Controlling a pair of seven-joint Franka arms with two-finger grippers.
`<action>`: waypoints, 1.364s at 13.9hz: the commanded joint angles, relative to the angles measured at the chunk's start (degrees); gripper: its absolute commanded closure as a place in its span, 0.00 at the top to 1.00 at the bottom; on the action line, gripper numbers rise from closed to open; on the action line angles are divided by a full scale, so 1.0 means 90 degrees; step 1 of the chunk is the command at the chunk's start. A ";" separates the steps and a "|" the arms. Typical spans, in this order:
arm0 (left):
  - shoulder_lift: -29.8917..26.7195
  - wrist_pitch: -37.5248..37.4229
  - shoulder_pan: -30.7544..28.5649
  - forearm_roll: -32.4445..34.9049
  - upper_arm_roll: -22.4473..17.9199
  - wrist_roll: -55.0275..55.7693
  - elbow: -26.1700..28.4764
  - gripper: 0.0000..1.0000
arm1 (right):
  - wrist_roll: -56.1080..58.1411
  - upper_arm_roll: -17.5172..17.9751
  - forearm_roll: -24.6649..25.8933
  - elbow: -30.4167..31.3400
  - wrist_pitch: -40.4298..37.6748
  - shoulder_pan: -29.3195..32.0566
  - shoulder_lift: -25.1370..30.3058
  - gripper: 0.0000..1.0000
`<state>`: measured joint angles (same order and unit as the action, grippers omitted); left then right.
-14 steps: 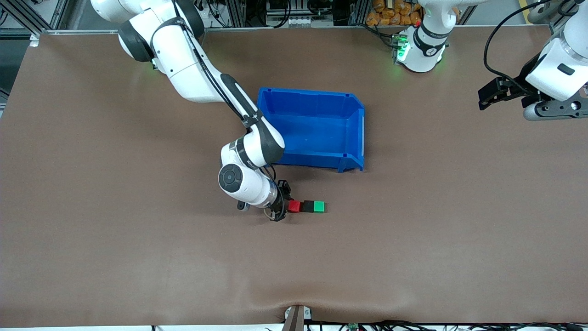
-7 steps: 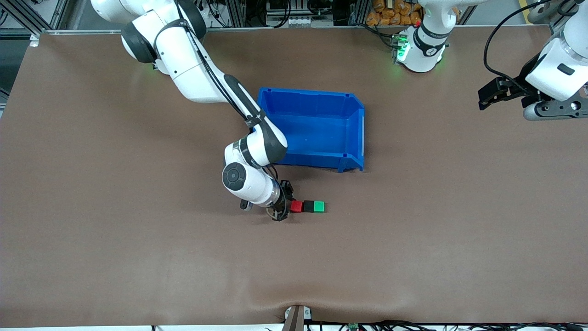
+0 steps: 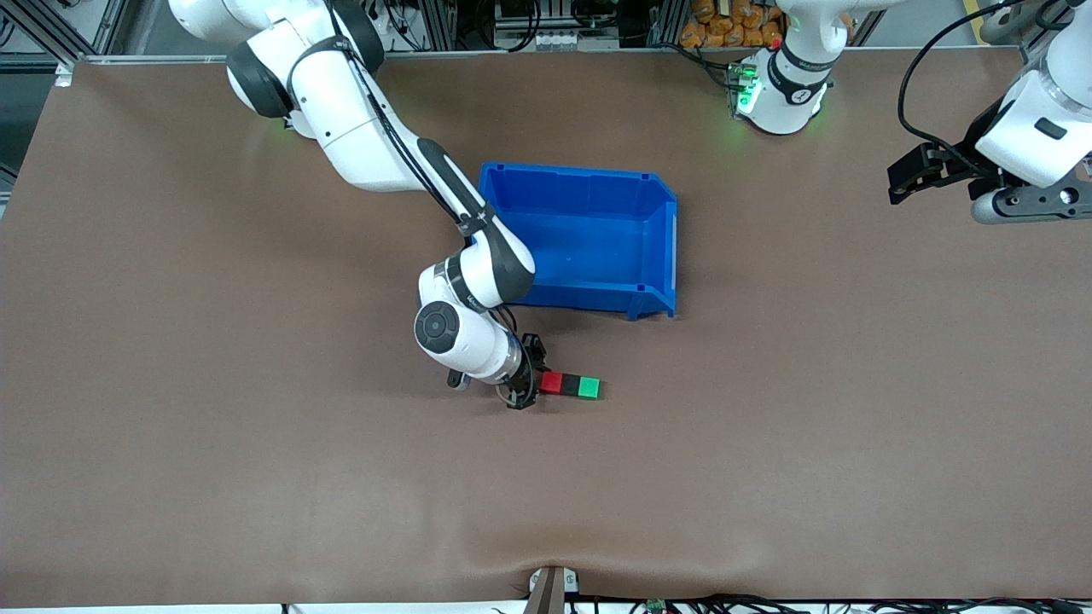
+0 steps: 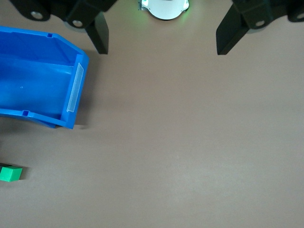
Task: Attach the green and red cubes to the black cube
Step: 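Open the right gripper to release the red cube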
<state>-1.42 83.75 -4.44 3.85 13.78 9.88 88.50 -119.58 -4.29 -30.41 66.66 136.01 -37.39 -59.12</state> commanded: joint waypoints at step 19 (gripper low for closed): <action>0.0050 0.0098 -0.0034 -0.0008 -0.0007 -0.0170 -0.0038 1.00 | 0.0133 -0.0089 0.0029 -0.0209 -0.0414 0.0014 -0.0003 1.00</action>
<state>-0.81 84.26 -4.46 3.85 13.79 9.88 88.52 -118.31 -4.77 -30.29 66.09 134.66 -37.55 -59.13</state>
